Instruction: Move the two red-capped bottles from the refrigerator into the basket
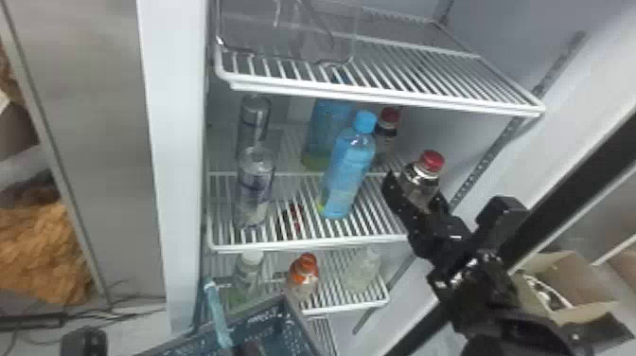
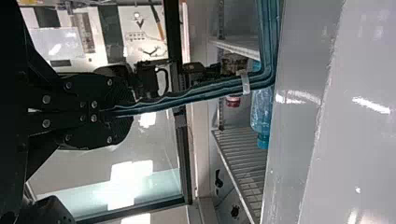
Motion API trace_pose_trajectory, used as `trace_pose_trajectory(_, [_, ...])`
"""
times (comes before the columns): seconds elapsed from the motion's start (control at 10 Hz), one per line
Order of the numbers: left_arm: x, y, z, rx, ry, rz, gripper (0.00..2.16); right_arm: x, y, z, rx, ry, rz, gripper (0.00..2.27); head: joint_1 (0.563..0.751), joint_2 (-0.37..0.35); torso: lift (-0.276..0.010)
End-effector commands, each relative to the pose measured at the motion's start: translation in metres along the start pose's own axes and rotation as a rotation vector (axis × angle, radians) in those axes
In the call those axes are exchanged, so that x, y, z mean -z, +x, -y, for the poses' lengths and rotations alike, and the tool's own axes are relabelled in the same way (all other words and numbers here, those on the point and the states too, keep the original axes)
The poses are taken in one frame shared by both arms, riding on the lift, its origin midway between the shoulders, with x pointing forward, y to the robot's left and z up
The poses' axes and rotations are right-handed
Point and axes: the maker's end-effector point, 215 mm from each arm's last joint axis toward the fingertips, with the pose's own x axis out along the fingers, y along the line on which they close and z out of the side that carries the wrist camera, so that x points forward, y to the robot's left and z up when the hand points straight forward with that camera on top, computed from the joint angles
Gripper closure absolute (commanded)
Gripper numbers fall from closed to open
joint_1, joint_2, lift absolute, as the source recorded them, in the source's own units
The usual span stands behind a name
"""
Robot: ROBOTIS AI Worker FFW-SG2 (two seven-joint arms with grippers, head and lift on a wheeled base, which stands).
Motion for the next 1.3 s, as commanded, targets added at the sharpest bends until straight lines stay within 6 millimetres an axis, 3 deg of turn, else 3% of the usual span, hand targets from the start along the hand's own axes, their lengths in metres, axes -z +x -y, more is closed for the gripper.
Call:
trace_pose_trajectory(0.0, [0.000, 0.001, 0.000, 0.001, 0.001, -0.001, 1.17, -0.002, -0.014, -0.009, -0.019, 0.023, -0.013, 1.19, 0.695, -0.350, 0.000])
trace_pose_trajectory(0.4, [-0.001, 0.001, 0.000, 0.001, 0.002, 0.001, 1.17, -0.009, -0.065, -0.039, -0.066, 0.051, -0.069, 1.19, 0.695, -0.350, 0.000])
trace_pose_trajectory(0.8, [-0.001, 0.000, -0.001, -0.003, 0.003, 0.000, 1.17, -0.017, -0.110, -0.039, -0.052, 0.017, -0.138, 1.19, 0.695, -0.350, 0.000])
trace_pose_trajectory(1.2, [-0.002, -0.001, 0.000, -0.006, 0.007, -0.001, 1.17, -0.007, -0.154, -0.056, -0.088, 0.025, -0.255, 1.19, 0.695, -0.350, 0.000])
